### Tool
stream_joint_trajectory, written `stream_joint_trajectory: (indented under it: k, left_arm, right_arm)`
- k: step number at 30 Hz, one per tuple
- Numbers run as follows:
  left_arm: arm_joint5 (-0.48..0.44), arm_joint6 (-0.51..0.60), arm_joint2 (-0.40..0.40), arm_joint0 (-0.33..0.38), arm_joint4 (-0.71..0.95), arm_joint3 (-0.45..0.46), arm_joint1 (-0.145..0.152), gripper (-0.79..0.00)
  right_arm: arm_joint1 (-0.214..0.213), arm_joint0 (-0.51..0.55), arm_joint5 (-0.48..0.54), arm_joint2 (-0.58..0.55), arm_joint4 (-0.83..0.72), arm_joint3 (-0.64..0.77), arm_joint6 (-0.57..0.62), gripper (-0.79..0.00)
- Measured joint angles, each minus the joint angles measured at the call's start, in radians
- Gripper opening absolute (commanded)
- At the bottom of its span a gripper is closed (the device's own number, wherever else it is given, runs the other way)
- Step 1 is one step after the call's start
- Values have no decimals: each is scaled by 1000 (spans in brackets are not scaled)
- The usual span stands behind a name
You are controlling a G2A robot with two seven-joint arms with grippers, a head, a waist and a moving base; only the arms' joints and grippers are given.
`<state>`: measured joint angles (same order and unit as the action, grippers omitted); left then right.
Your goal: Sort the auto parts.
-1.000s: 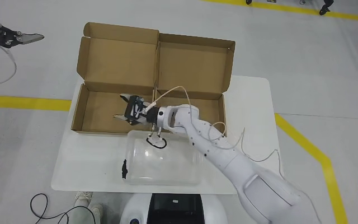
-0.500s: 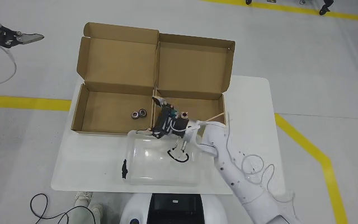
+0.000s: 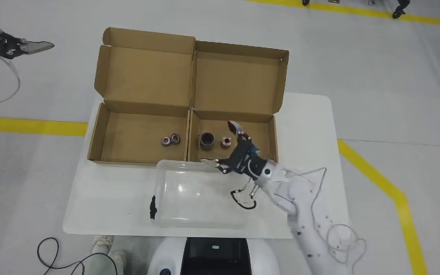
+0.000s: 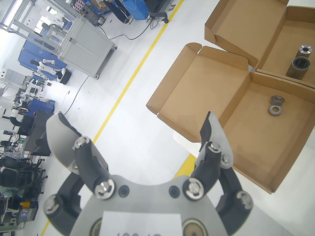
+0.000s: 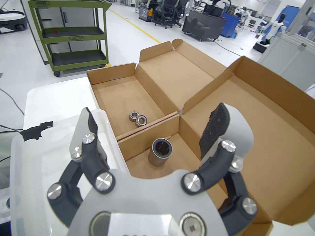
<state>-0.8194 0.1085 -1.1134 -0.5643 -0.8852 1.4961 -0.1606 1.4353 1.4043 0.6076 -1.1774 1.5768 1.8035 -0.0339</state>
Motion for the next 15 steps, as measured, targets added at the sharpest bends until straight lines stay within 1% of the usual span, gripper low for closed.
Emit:
stream_joint_trajectory:
  k: [4, 15]
  left_arm:
    - [0, 0, 0, 0, 0, 0, 0, 0]
    - [0, 0, 0, 0, 0, 0, 0, 0]
  right_arm:
    - [-16, 87, -25, -55, 18, 82, -20, 0]
    - [-50, 363, -150, -198, 72, 304, -65, 0]
